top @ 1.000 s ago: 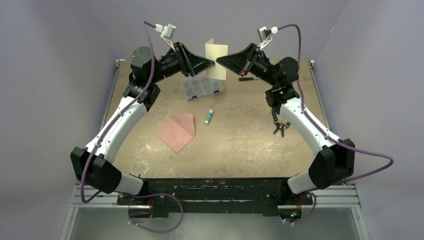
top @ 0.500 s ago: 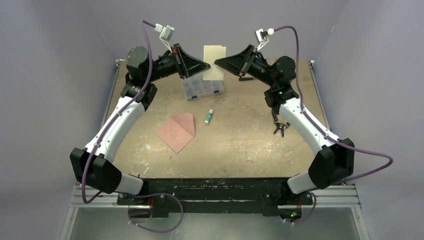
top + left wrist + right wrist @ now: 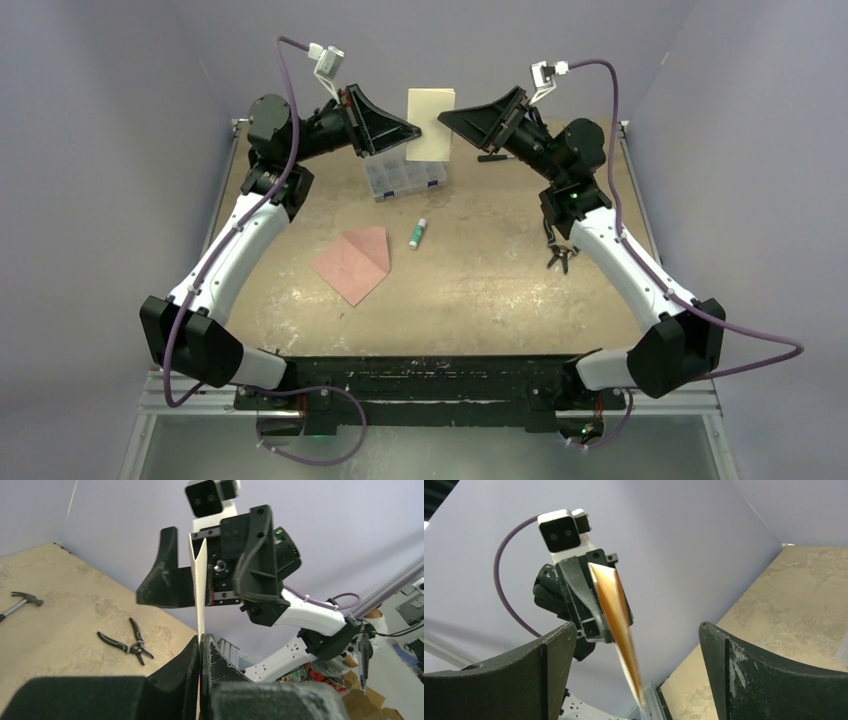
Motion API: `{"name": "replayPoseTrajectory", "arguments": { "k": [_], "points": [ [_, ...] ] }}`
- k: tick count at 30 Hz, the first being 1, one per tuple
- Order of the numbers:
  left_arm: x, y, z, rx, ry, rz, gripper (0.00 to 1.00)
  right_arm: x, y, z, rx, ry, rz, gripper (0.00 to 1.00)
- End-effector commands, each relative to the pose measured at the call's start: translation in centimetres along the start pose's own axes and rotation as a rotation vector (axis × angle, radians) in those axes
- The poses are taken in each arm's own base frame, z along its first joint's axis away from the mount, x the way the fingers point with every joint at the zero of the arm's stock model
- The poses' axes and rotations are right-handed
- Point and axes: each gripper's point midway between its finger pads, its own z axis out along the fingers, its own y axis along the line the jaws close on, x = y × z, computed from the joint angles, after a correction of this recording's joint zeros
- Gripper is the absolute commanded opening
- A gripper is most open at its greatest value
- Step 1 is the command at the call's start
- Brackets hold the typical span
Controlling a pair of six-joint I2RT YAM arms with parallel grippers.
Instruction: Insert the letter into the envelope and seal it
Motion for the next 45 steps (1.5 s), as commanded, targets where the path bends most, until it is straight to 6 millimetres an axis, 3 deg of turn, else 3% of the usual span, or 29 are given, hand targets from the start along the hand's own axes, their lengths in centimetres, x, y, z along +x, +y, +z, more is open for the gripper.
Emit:
{"name": "replayPoseTrajectory", "arguments": {
  "k": [1,3,6,11,15,17,20,23,25,29,32,34,39,45],
  "points": [
    [-1.7,-3.6,-0.4,0.106,-0.018,0.060,0.00,0.3,1.8,0.2,-0.109,0.026,0.002,0.95],
    [-1.8,-3.7,-0.4,0.112,-0.022,0.053,0.00,0.4,3.1,-0.2,-0.170,0.029,-0.002,0.92],
    [-1.7,-3.2,-0.3,0.100,-0.026,0.036,0.00,0.8,4.4,-0.5,-0.238,0.058,-0.008,0.78],
    [-1.7,-2.0,0.1,0.064,-0.036,0.005,0.00,0.8,4.9,-0.6,-0.257,0.069,-0.012,0.35],
    [-1.6,-1.0,0.1,0.023,-0.039,-0.001,0.00,0.5,4.1,-0.2,-0.213,0.048,-0.004,0.05],
    [-1.4,0.0,0.1,-0.030,-0.035,-0.003,0.15,0.2,2.9,0.2,-0.149,0.036,0.002,0.00],
    [-0.4,4.5,-0.6,-0.244,-0.013,-0.012,0.42,0.4,-0.9,0.7,0.026,0.040,0.011,0.00],
    [2.0,11.4,-4.0,-0.589,0.032,-0.070,0.63,0.9,-6.2,0.8,0.226,0.041,-0.026,0.00],
    [4.3,15.6,-7.8,-0.850,0.068,-0.103,0.73,1.4,-9.4,0.6,0.315,0.047,-0.077,0.00],
    [9.7,20.8,-16.0,-1.293,0.151,-0.155,0.75,5.4,-14.0,0.7,0.335,0.190,-0.133,0.00],
    [13.9,22.1,-21.7,-1.561,0.198,-0.223,0.74,9.0,-16.3,1.6,0.322,0.299,-0.180,0.00],
    [16.1,22.4,-24.3,-1.652,0.195,-0.303,0.74,11.8,-17.3,2.5,0.298,0.372,-0.199,0.00],
    [21.5,23.0,-27.4,-1.728,0.228,-0.461,0.74,17.6,-19.7,4.2,0.266,0.496,-0.197,0.00],
    [26.8,24.0,-31.3,-1.882,0.178,-0.566,0.76,20.6,-22.5,4.4,0.261,0.557,-0.184,0.00]
  ]
}}
